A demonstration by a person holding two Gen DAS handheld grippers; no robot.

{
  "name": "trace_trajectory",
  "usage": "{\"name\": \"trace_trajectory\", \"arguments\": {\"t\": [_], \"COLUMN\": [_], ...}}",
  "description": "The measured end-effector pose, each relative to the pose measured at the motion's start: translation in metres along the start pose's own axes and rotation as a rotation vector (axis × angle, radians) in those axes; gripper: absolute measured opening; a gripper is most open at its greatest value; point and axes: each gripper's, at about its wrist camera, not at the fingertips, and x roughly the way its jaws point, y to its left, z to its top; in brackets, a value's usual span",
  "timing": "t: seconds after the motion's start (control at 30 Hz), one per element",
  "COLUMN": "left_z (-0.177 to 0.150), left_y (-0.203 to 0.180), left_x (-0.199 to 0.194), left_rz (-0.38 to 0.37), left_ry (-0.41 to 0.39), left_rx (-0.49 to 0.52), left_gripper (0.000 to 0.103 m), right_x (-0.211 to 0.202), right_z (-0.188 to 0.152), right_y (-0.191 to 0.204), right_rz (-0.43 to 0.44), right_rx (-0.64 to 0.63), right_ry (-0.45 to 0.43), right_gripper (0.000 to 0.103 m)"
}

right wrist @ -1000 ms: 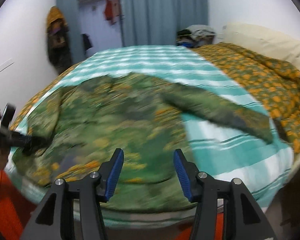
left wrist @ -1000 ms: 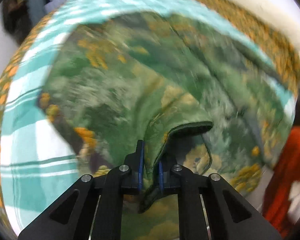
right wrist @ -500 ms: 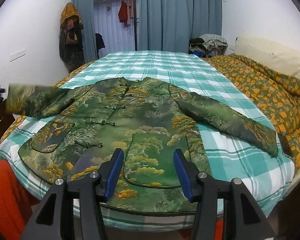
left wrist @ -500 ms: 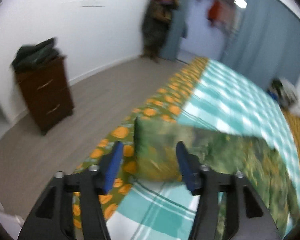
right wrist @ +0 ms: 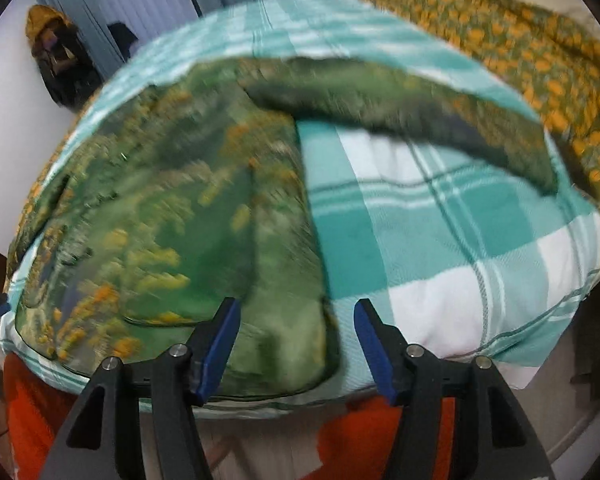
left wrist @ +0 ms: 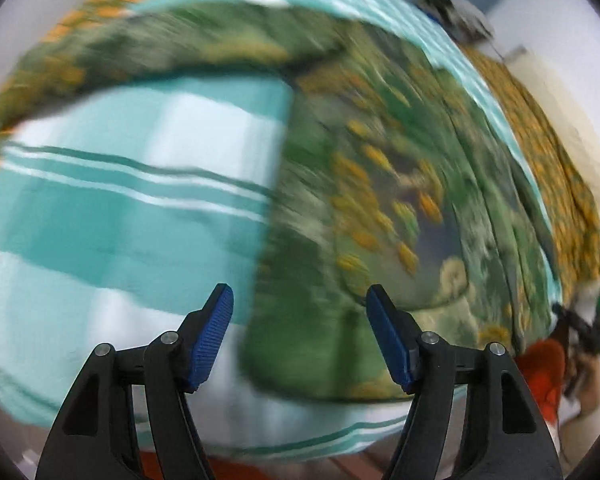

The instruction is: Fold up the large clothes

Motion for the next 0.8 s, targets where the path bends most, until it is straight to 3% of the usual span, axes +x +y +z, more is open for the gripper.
{"name": "trace_trajectory", "arguments": {"t": [0.13, 0.17, 0.2, 0.27, 0.3, 0.33, 0.43, 0.73, 0.8], "left_z": [-0.003, -0.004, -0.006, -0.008, -0.009, -0.010, -0.010, -0.035, -0.039], "left_y": [-0.009, -0.011, -0.010, -0.008, -0.008, -0.007, -0.010, -0.022, -0.022], "left_x": [0.014, 0.017, 0.017, 0.013, 0.011, 0.008, 0.001, -0.015, -0.011], "left_rz": [0.034, 0.028, 0.017, 0.014, 0.014, 0.003, -0.003, 0.018, 0.038], "left_ry": [0.030, 0.036, 0.044, 0.040, 0.032, 0.019, -0.009, -0.011, -0.010], "left_rx": [0.043, 0.039, 0.032, 0.030, 0.033, 0.034, 0.047, 0.124, 0.136], "left_gripper": [0.076, 0.062, 0.040, 0.017, 0.015, 0.014, 0.012, 0.012, 0.016], "right_x": [0.024, 0.030, 0.036, 0.042, 0.042, 0.040, 0.031, -0.002, 0.001], "right_z": [-0.001, 0.000, 0.000, -0.001, -0.001, -0.002, -0.002, -0.010, -0.009], "right_y": [-0.005, -0.005, -0.005, -0.004, -0.003, -0.001, 0.009, 0.023, 0.023], "right_rz": [0.081, 0.098, 0.111, 0.113, 0.124, 0.134, 0.130, 0.086, 0.070], "right_rx": [0.023, 0.026, 0.034, 0.041, 0.039, 0.034, -0.003, -0.084, -0.089], "right_ry": [0.063, 0.076, 0.084, 0.088, 0.082, 0.070, 0.044, -0.001, 0.003], "right_gripper": [0.060, 0.060, 0.060, 0.060, 0.047, 0.031, 0.015, 0.012, 0.012]}}
